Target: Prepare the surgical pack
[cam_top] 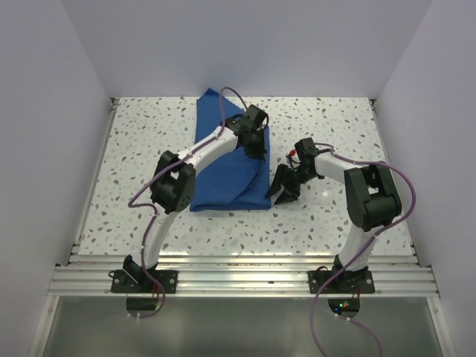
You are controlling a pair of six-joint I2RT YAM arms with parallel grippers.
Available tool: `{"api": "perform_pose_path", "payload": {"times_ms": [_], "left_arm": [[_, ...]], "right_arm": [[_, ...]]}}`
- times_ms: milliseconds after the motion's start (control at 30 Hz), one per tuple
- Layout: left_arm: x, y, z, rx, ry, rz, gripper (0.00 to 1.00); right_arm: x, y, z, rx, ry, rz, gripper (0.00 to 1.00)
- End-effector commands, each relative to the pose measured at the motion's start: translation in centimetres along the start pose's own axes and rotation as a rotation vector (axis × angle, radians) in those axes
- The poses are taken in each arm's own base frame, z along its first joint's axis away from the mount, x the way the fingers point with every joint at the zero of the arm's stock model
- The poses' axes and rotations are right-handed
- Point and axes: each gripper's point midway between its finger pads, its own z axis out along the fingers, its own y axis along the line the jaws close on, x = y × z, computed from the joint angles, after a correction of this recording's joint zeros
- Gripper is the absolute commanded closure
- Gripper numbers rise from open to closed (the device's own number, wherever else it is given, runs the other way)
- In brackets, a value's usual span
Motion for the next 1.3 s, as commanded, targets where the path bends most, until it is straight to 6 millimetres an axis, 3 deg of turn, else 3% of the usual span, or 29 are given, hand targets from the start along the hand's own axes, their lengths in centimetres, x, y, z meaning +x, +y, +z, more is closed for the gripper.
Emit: {"api": "perform_pose_path", "payload": {"times_ms": [0,567,667,700,767,900,933,967,1033,1067,1133,1167,1200,1233,1267], "left_arm": [[-2.8,-4.4,-0.6,0.151,-0.096,0.026,1.0],[-2.3,-4.8,0.8,0.188,-0.065,0.044,1.0],[-1.6,-4.5,0.5,0.189,-0.047,0.069,0.81],[-1.8,-4.5,0.2,0.196,-0.053,0.092,0.66],[-1.6,-4.1,-0.4,0.193,-0.056,0.118,0.57],[-4.1,-4.1,-4.9,0.198,-0.154,0.183,0.32],[-4.3,-3.8,-5.6,0.19,-0.164,0.185,0.31],[-5.5,-3.6,-7.4,0.19,-0.2,0.191,0.31],[-5.9,-2.5,-8.6,0.171,-0.215,0.197,0.3],[-6.6,-2.3,-10.4,0.167,-0.249,0.214,0.31],[-6.9,0.4,-11.3,0.115,-0.25,0.2,0.32],[-7.8,1.3,-13.1,0.115,-0.282,0.207,0.37],[-7.0,2.9,-12.8,0.094,-0.256,0.193,0.42],[-7.0,3.4,-14.1,0.1,-0.268,0.188,0.48],[-6.4,5.8,-13.6,0.081,-0.246,0.16,0.63]], "right_arm": [[0.2,0.7,0.4,-0.023,0.016,-0.004,0.5],[0.4,1.3,1.0,0.002,0.027,-0.035,0.5],[0.0,1.6,0.1,0.018,0.012,-0.064,0.5],[-0.4,1.6,-0.3,0.036,0.0,-0.08,0.5],[-0.8,1.8,-1.1,0.046,-0.023,-0.095,0.5],[-2.1,2.1,-2.9,0.049,-0.06,-0.104,0.5],[-2.4,2.0,-3.3,0.056,-0.073,-0.106,0.5],[-3.0,2.0,-4.0,0.059,-0.089,-0.108,0.49],[-3.5,2.0,-4.8,0.071,-0.107,-0.112,0.49],[-3.9,2.4,-5.7,0.074,-0.121,-0.119,0.49],[-4.3,2.7,-6.6,0.089,-0.148,-0.133,0.49],[-4.8,3.2,-7.4,0.089,-0.168,-0.153,0.49],[-5.2,3.6,-7.6,0.088,-0.177,-0.162,0.5],[-5.6,4.8,-8.1,0.052,-0.183,-0.187,0.49],[-6.1,5.6,-8.0,0.021,-0.185,-0.196,0.5]]}}
